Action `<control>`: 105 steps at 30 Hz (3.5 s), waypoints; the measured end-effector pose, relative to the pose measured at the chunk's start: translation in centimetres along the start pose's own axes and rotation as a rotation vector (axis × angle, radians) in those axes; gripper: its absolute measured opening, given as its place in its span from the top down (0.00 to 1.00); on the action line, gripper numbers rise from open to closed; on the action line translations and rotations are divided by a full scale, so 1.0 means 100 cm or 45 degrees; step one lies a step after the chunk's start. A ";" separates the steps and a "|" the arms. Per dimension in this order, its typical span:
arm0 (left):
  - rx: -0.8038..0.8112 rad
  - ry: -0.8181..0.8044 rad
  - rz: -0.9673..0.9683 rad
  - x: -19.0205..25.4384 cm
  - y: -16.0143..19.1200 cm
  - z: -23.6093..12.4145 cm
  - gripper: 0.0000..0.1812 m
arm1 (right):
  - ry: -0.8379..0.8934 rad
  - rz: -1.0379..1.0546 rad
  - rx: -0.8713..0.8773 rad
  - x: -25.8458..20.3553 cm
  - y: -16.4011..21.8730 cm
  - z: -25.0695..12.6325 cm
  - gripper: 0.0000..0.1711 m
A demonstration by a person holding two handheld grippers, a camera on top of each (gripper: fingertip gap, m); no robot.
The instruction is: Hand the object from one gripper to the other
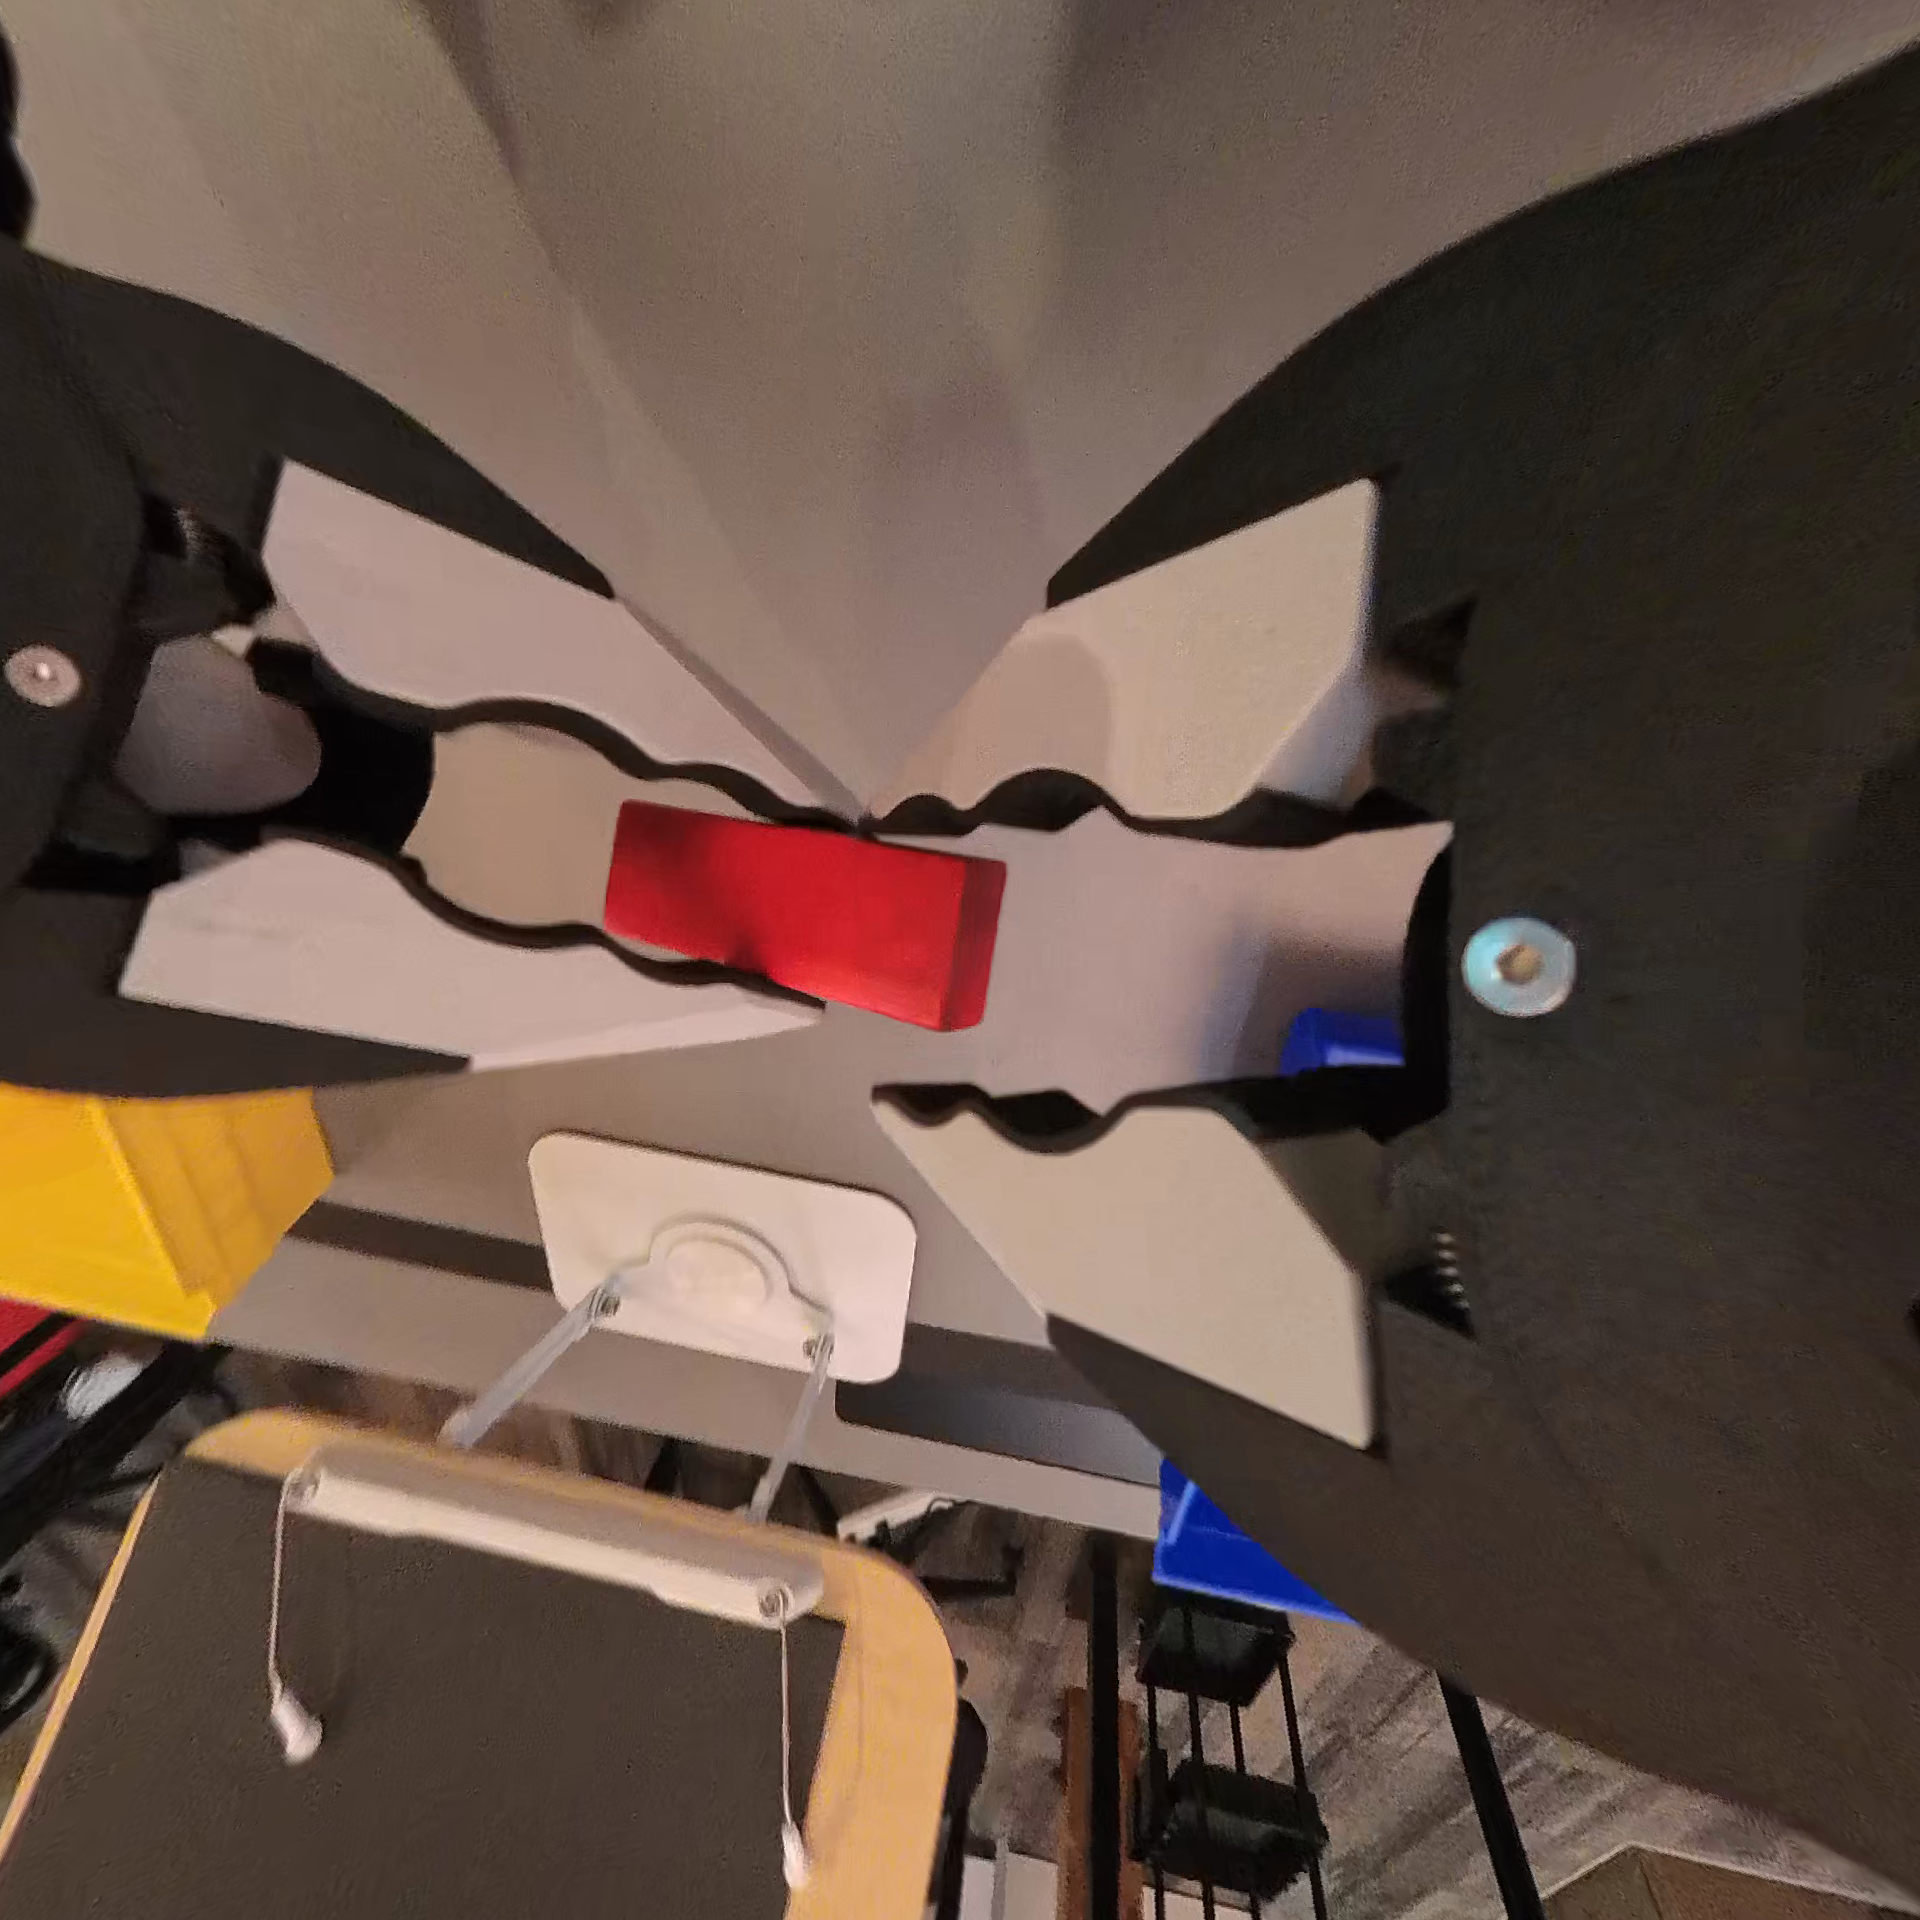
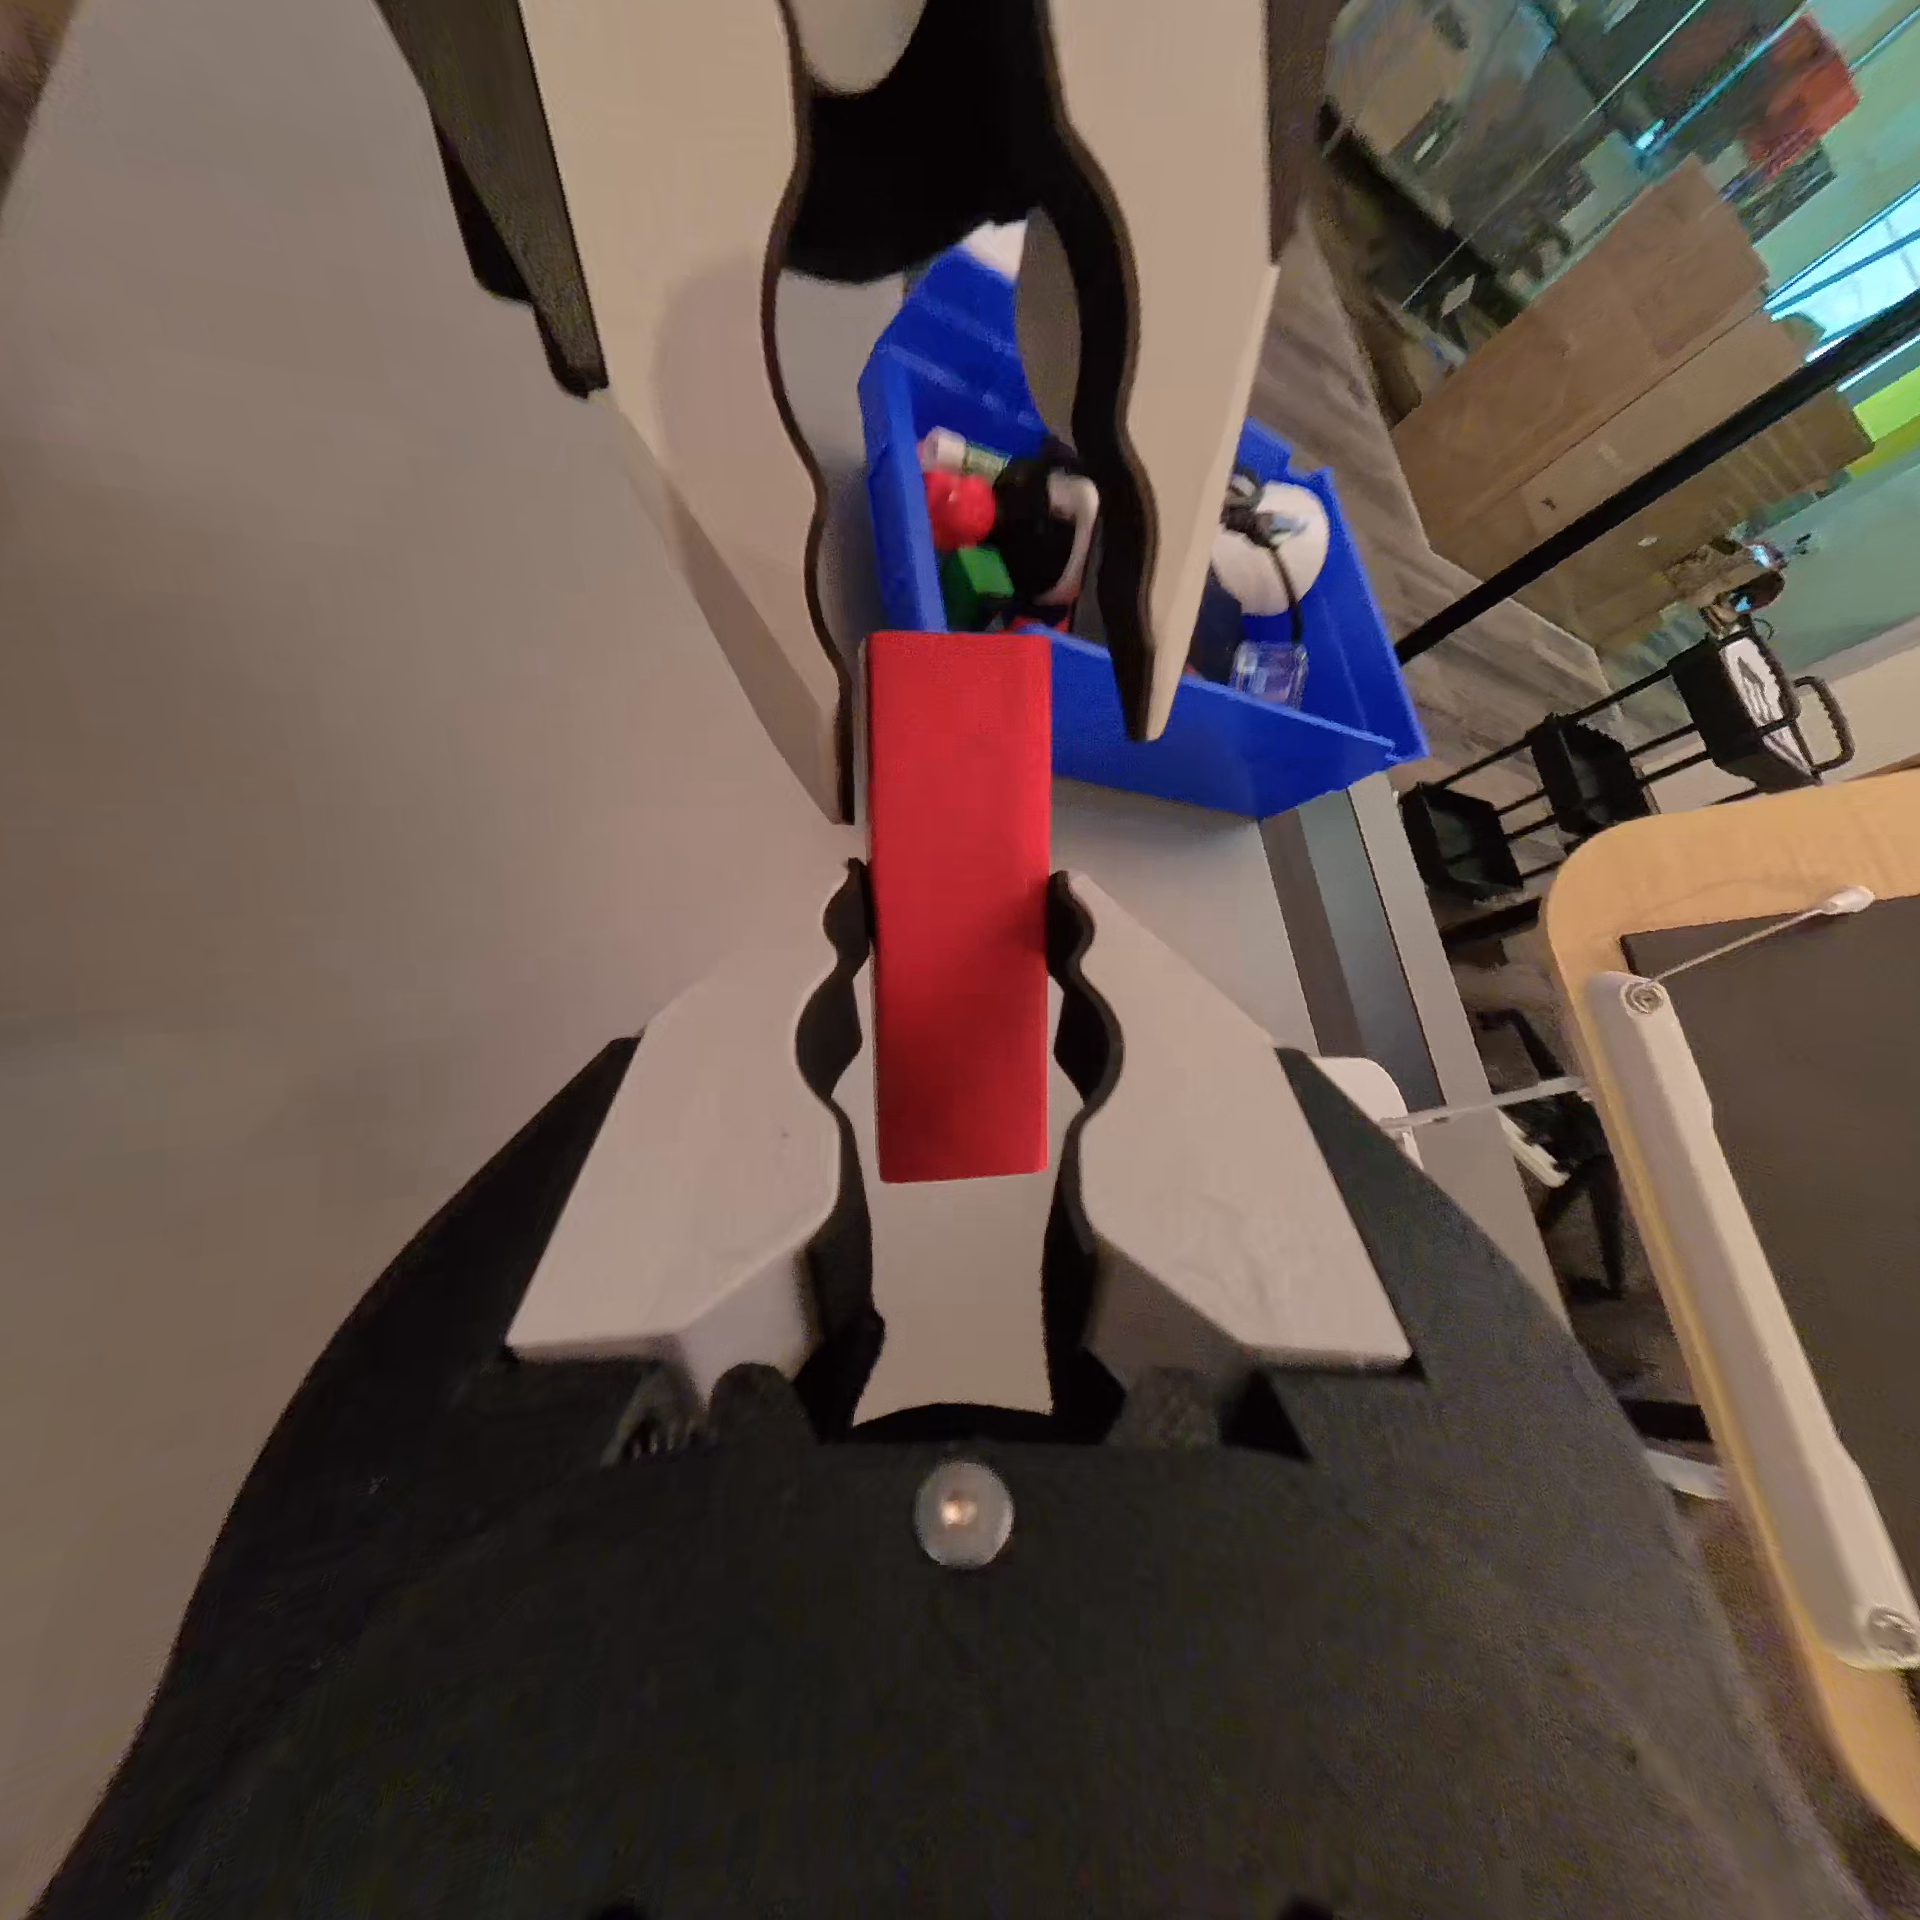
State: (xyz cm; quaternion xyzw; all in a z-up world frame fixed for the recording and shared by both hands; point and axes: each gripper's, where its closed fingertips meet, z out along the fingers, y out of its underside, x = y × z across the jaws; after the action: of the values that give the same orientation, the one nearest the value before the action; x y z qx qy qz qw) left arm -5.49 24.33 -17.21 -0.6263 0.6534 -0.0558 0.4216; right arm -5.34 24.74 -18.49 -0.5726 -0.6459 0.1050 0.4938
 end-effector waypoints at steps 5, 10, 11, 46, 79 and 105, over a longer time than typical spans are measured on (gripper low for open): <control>0.258 0.030 -0.228 -0.016 -0.015 -0.013 0.65 | -0.016 0.294 0.340 0.018 -0.025 -0.017 0.81; 0.654 0.280 -0.535 -0.010 -0.042 -0.017 0.65 | -0.152 0.741 0.956 0.042 -0.061 -0.058 0.81; 0.712 0.324 -0.576 -0.007 -0.047 -0.015 0.65 | -0.176 0.806 1.057 0.045 -0.065 -0.063 0.81; 0.906 0.961 -0.992 0.021 -0.061 -0.024 0.82 | 0.426 -0.449 0.295 0.031 -0.056 -0.044 0.29; 0.450 -0.246 0.308 0.001 -0.053 -0.016 0.62 | -0.857 0.891 0.666 -0.025 -0.043 -0.056 0.37; 0.518 0.136 -0.121 0.018 -0.047 -0.002 0.82 | -0.566 0.616 0.690 -0.009 -0.043 -0.063 0.43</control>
State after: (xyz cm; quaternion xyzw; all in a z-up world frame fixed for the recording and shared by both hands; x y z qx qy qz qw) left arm -1.75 21.75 -15.15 -0.5545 0.6199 -0.2396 0.5009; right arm -3.44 19.82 -12.83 -0.5206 -0.5326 0.5048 0.4365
